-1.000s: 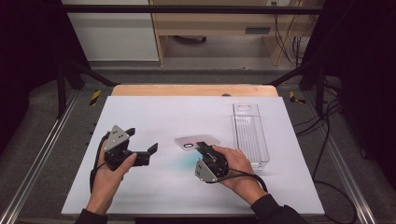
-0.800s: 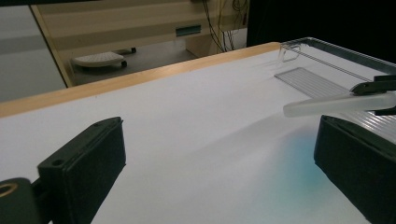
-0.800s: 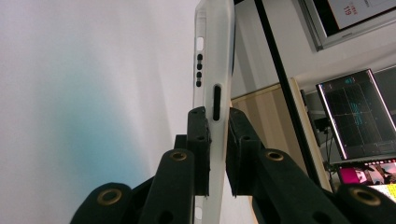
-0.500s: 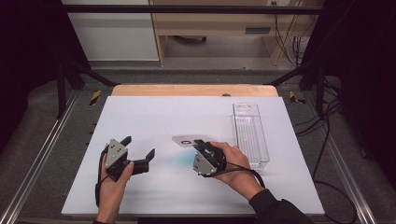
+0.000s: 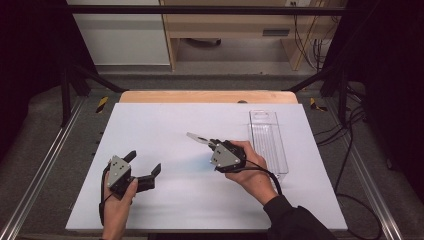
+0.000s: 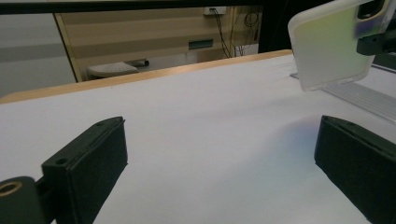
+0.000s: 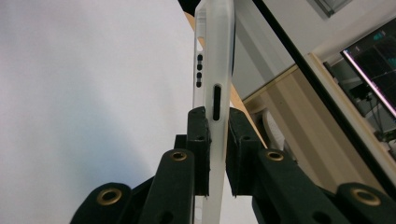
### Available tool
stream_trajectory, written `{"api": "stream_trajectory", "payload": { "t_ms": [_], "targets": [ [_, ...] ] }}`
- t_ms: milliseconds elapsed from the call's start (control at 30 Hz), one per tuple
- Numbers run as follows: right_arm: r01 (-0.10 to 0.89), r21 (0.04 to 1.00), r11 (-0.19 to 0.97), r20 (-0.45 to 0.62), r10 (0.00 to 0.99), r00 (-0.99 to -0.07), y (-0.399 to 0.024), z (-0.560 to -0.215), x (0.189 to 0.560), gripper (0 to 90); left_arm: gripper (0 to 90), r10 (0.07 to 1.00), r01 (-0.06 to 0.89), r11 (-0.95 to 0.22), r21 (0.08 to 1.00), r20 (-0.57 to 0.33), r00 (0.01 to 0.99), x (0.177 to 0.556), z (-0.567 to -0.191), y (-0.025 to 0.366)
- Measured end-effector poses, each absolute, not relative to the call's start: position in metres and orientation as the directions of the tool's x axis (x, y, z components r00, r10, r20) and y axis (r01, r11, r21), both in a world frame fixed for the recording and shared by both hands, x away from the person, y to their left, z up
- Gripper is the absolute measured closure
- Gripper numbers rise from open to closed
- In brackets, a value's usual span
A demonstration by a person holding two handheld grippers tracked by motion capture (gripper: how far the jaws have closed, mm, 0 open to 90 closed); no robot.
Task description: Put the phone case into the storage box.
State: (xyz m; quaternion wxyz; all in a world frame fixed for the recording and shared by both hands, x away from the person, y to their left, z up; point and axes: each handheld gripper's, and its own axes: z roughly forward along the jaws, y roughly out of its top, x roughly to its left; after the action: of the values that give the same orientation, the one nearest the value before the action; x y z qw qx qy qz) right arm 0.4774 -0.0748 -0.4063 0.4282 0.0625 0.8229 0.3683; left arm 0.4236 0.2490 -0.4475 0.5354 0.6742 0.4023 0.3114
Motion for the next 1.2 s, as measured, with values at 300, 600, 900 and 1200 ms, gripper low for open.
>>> {"api": "stream_trajectory", "payload": {
  "t_ms": [300, 600, 900, 1200],
  "targets": [
    [-0.107, 0.776, 0.622, -0.514, 0.525, -0.678, -0.089, -0.393, 0.494, 81.4, 2.1, 0.871, 0.199, -0.116, 0.973, 0.004, 0.491, 0.421, -0.451, 0.25],
    [-0.007, 0.865, 0.502, -0.366, 0.621, -0.693, -0.112, -0.376, 0.507, 81.4, 2.0, 0.865, 0.195, -0.132, 0.972, 0.016, 0.502, 0.42, -0.454, 0.246],
    [0.077, 0.906, 0.416, -0.247, 0.667, -0.703, -0.124, -0.369, 0.521, 81.5, 1.9, 0.863, 0.188, -0.117, 0.975, 0.006, 0.504, 0.421, -0.456, 0.248],
    [0.151, 0.929, 0.339, -0.155, 0.723, -0.674, -0.143, -0.359, 0.536, 81.4, 1.9, 0.867, 0.183, -0.088, 0.979, -0.015, 0.498, 0.421, -0.456, 0.252]
  ]
}}
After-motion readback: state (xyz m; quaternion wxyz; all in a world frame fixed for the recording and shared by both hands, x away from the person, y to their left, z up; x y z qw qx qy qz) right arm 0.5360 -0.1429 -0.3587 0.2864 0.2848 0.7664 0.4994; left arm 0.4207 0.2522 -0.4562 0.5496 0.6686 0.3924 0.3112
